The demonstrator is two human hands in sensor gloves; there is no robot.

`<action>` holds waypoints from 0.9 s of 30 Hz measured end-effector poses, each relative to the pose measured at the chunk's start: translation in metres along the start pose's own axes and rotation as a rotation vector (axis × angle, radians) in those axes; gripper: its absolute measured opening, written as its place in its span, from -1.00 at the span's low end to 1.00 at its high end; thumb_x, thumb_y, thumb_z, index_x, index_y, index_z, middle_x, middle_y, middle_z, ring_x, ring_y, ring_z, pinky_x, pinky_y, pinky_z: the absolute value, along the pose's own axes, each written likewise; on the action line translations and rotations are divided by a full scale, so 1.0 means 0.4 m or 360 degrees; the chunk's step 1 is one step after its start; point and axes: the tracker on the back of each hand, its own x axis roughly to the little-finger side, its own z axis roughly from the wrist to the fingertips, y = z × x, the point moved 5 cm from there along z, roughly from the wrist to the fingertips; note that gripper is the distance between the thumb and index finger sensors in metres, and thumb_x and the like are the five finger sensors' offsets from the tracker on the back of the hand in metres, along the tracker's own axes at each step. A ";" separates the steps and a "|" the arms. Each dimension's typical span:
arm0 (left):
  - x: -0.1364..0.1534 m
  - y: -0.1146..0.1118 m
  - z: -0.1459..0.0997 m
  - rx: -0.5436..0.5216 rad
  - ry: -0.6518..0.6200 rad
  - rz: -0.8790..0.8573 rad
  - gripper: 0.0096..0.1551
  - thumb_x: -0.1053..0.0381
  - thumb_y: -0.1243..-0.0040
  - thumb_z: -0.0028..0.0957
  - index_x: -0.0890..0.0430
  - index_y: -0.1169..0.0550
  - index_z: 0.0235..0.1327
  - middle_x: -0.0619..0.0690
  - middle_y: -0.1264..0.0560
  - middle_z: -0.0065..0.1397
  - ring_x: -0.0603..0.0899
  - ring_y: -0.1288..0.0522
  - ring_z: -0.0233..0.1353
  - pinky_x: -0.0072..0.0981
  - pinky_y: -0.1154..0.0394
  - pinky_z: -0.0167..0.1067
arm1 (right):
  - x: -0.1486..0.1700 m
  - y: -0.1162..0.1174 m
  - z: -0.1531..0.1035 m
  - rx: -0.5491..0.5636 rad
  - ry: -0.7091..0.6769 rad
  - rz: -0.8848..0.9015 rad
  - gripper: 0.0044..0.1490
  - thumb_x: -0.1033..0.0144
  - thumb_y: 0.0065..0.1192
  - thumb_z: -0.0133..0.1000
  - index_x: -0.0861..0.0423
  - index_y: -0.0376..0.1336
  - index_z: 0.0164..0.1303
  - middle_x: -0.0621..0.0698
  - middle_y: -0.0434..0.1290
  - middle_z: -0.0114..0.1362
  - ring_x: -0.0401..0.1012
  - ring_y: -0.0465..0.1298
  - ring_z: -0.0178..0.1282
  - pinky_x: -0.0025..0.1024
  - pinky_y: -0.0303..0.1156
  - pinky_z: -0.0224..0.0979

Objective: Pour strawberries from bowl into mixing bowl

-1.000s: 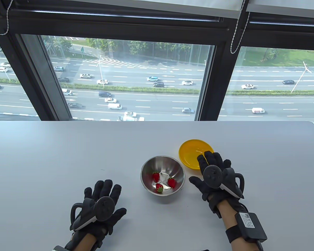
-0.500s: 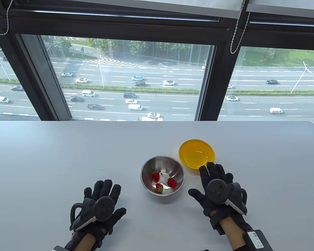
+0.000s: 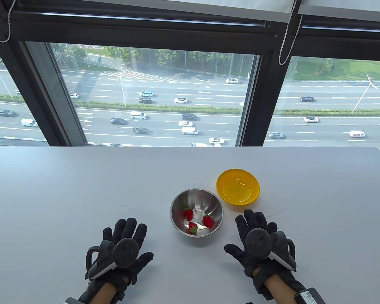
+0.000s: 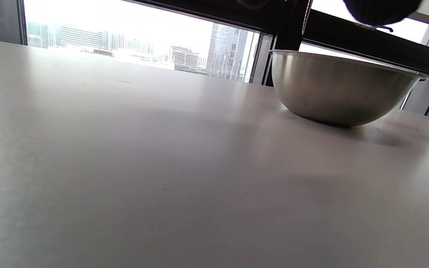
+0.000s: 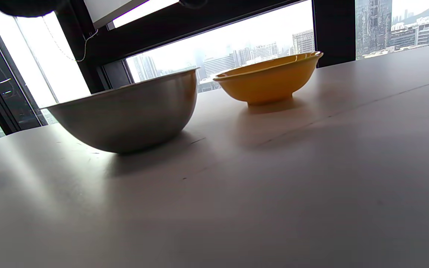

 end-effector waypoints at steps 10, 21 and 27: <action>-0.014 -0.015 0.002 0.0038 -0.0056 -0.0022 0.07 -0.49 0.02 -0.12 -0.10 0.02 0.60 0.06 0.25 0.73 0.38 0.23 0.70 0.51 0.27 0.42 | -0.029 0.035 -0.010 -0.0079 -0.0053 -0.0077 0.20 -0.46 -0.02 -0.13 -0.08 -0.22 0.60 0.06 -0.39 0.72 0.19 -0.29 0.72 0.47 -0.31 0.53; -0.056 -0.030 -0.001 0.0066 -0.0127 0.0001 0.07 -0.49 0.02 -0.12 -0.10 0.02 0.60 0.06 0.25 0.73 0.38 0.23 0.70 0.51 0.27 0.42 | -0.094 0.075 -0.027 -0.0131 -0.0172 -0.0176 0.19 -0.47 -0.03 -0.14 -0.09 -0.23 0.60 0.06 -0.40 0.72 0.18 -0.29 0.72 0.47 -0.32 0.53; -0.077 -0.032 -0.003 0.0065 -0.0169 0.0002 0.08 -0.50 0.03 -0.14 -0.10 0.02 0.60 0.06 0.25 0.73 0.38 0.23 0.70 0.51 0.27 0.42 | -0.109 0.076 -0.032 -0.0136 -0.0209 -0.0168 0.18 -0.47 -0.03 -0.14 -0.13 -0.22 0.60 0.05 -0.40 0.72 0.18 -0.30 0.72 0.47 -0.33 0.53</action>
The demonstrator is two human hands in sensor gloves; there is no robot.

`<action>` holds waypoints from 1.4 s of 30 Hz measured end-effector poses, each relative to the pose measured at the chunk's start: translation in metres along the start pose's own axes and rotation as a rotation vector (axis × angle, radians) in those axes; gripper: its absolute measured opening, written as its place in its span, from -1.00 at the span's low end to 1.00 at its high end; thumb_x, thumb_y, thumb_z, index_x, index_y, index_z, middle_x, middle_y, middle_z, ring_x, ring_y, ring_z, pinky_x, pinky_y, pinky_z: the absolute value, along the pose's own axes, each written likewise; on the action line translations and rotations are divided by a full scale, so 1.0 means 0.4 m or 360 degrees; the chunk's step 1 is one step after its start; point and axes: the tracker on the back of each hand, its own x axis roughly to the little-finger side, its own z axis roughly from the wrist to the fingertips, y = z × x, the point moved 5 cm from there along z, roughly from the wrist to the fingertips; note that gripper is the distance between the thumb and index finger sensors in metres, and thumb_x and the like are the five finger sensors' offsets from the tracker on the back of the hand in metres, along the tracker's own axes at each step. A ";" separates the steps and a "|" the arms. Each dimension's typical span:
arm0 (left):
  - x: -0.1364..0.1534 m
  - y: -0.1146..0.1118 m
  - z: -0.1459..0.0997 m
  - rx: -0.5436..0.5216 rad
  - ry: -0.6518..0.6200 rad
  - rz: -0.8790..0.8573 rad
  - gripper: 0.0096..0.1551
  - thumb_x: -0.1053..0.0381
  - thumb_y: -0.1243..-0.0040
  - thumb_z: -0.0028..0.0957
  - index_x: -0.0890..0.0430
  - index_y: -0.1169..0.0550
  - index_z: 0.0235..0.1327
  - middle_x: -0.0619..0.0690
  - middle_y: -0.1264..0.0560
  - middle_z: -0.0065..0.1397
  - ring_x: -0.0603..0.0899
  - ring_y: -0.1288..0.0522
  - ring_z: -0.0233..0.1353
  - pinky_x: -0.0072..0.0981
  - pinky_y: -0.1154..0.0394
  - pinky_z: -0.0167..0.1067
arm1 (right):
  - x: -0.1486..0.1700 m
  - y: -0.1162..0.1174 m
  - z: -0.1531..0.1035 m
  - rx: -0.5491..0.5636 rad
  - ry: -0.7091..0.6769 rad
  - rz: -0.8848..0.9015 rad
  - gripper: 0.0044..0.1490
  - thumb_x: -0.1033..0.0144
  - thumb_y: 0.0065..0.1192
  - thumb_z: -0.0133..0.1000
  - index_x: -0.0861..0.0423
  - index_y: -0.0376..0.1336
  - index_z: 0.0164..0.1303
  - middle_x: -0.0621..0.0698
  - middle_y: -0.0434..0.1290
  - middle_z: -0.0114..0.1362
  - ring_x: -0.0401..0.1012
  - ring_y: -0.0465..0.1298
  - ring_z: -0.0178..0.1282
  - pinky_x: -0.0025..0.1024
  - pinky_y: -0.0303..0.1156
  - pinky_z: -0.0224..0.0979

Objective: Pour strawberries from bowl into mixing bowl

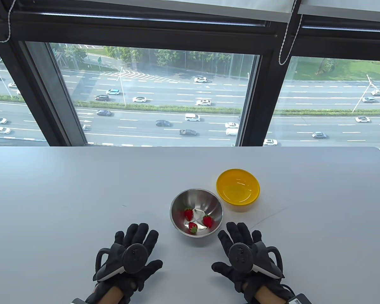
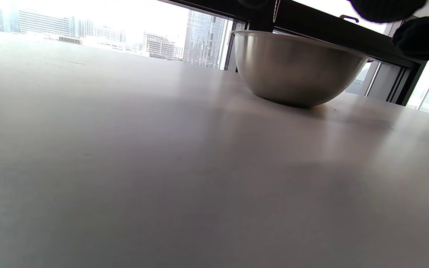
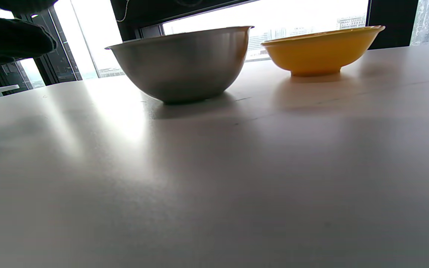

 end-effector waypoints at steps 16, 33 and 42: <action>-0.007 -0.009 0.001 0.0055 0.0003 0.0034 0.13 -0.57 0.07 -0.19 -0.13 0.05 0.60 0.05 0.29 0.72 0.38 0.29 0.70 0.55 0.34 0.38 | -0.008 -0.002 -0.003 0.0018 -0.0038 -0.0062 0.18 -0.48 -0.05 -0.16 -0.16 -0.24 0.60 0.04 -0.45 0.72 0.17 -0.33 0.72 0.47 -0.36 0.53; 0.016 0.000 -0.001 0.0056 0.0050 0.0047 0.13 -0.57 0.08 -0.20 -0.12 0.05 0.60 0.05 0.29 0.72 0.38 0.29 0.70 0.53 0.33 0.39 | 0.005 -0.019 -0.010 0.0055 -0.0011 -0.0112 0.19 -0.49 -0.07 -0.17 -0.16 -0.23 0.61 0.04 -0.43 0.72 0.17 -0.34 0.72 0.47 -0.36 0.52; 0.022 -0.001 -0.002 0.0073 0.0063 0.0039 0.13 -0.57 0.08 -0.20 -0.12 0.04 0.60 0.05 0.28 0.72 0.38 0.28 0.70 0.53 0.33 0.39 | 0.018 -0.021 -0.010 0.0047 0.0006 -0.0086 0.20 -0.50 -0.08 -0.18 -0.15 -0.23 0.61 0.04 -0.43 0.72 0.17 -0.33 0.72 0.47 -0.36 0.52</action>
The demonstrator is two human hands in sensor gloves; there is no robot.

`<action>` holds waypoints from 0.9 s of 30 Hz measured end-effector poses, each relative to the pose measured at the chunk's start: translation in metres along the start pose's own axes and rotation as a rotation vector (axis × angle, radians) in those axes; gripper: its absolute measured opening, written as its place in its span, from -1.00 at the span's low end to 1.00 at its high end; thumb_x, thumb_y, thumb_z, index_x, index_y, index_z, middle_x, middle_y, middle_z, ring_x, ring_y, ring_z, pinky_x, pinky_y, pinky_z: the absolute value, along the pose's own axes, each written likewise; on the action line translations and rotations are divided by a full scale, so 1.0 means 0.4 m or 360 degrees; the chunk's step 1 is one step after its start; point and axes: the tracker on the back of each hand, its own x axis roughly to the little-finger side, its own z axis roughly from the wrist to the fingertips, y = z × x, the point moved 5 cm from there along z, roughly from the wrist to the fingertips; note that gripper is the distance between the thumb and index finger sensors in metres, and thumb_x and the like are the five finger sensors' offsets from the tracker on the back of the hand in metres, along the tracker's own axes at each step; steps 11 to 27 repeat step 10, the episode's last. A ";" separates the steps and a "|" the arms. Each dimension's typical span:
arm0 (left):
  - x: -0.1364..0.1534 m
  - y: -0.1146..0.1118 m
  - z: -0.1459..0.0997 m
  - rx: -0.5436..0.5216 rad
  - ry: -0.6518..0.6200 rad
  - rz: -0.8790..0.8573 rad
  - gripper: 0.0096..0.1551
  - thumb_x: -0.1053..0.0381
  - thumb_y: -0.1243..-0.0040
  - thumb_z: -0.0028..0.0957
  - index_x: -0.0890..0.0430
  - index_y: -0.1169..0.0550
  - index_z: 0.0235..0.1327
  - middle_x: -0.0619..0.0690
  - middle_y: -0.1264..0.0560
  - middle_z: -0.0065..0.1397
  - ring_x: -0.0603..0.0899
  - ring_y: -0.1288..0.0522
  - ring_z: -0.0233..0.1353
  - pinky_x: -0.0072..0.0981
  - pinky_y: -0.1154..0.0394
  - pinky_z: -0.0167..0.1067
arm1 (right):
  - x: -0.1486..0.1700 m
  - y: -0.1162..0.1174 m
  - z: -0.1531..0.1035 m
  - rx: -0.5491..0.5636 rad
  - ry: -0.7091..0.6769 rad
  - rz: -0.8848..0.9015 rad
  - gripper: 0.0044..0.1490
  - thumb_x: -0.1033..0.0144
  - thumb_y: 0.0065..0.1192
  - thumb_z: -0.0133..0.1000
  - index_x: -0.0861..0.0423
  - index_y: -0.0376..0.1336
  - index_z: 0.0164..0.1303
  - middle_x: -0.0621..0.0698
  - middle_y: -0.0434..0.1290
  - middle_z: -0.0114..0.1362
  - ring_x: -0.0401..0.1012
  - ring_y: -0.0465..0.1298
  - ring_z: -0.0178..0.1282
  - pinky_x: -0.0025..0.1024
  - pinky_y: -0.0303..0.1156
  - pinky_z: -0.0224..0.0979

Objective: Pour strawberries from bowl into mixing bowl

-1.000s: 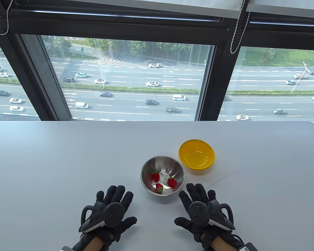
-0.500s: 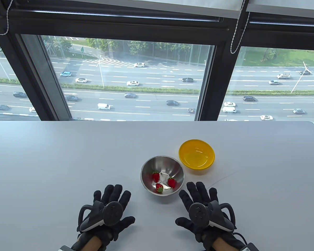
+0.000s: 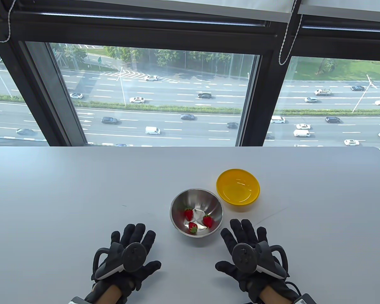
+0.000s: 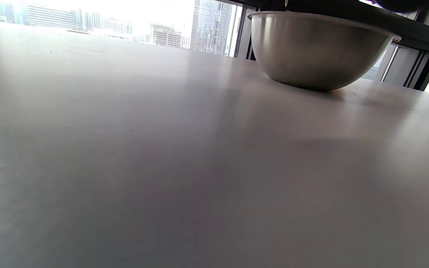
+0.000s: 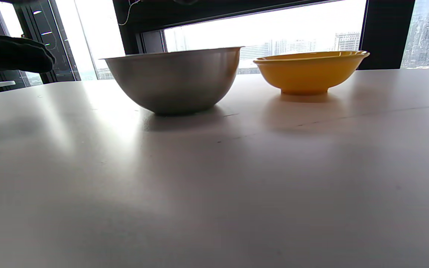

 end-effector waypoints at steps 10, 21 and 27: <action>0.006 0.000 0.000 0.0014 0.0007 0.0002 0.13 -0.57 0.08 -0.19 -0.11 0.04 0.60 0.05 0.28 0.72 0.38 0.28 0.70 0.53 0.33 0.39 | -0.001 0.001 0.000 -0.0021 -0.0005 0.0011 0.19 -0.49 -0.08 -0.17 -0.14 -0.23 0.61 0.04 -0.43 0.72 0.18 -0.33 0.72 0.47 -0.36 0.52; 0.006 0.000 0.000 0.0014 0.0007 0.0002 0.13 -0.57 0.08 -0.19 -0.11 0.04 0.60 0.05 0.28 0.72 0.38 0.28 0.70 0.53 0.33 0.39 | -0.001 0.001 0.000 -0.0021 -0.0005 0.0011 0.19 -0.49 -0.08 -0.17 -0.14 -0.23 0.61 0.04 -0.43 0.72 0.18 -0.33 0.72 0.47 -0.36 0.52; 0.006 0.000 0.000 0.0014 0.0007 0.0002 0.13 -0.57 0.08 -0.19 -0.11 0.04 0.60 0.05 0.28 0.72 0.38 0.28 0.70 0.53 0.33 0.39 | -0.001 0.001 0.000 -0.0021 -0.0005 0.0011 0.19 -0.49 -0.08 -0.17 -0.14 -0.23 0.61 0.04 -0.43 0.72 0.18 -0.33 0.72 0.47 -0.36 0.52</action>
